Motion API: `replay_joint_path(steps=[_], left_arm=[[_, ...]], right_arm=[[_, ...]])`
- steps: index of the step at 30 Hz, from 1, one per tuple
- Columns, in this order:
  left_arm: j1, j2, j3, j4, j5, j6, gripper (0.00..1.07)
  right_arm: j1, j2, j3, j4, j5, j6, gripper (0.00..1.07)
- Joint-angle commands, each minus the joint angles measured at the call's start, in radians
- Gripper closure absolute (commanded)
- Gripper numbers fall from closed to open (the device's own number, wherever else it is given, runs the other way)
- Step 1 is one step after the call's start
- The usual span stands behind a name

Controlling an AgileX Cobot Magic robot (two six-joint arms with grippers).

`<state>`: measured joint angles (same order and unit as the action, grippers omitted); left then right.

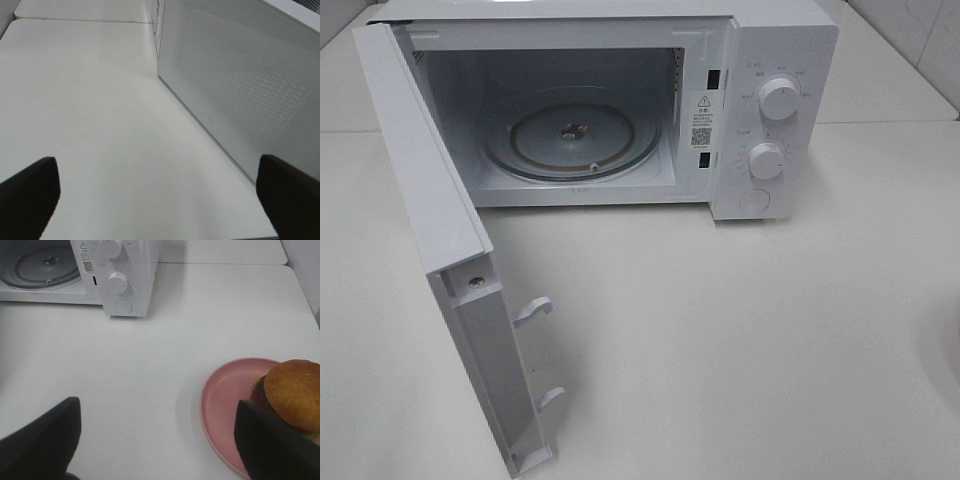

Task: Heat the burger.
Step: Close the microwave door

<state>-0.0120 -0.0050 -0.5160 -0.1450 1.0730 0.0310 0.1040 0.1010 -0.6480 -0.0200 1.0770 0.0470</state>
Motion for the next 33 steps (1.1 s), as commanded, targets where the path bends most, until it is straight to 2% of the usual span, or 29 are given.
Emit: replay_joint_path(steps=[1,3,12,33], left_arm=[[0.002,-0.014,0.000,0.003,-0.004,0.001,0.07],[0.002,-0.014,0.000,0.003,-0.004,0.001,0.07],[0.002,-0.015,0.000,0.000,-0.004,0.001,0.07],[0.002,-0.015,0.000,0.000,-0.004,0.001,0.07]], right_arm=[[-0.027,-0.044,0.044,-0.004,-0.021,-0.012,0.30],[-0.055,-0.097,0.100,-0.004,-0.038,-0.013,0.29],[-0.081,-0.135,0.159,-0.004,-0.117,-0.014,0.33],[-0.081,-0.135,0.158,-0.004,-0.118,-0.014,0.33]])
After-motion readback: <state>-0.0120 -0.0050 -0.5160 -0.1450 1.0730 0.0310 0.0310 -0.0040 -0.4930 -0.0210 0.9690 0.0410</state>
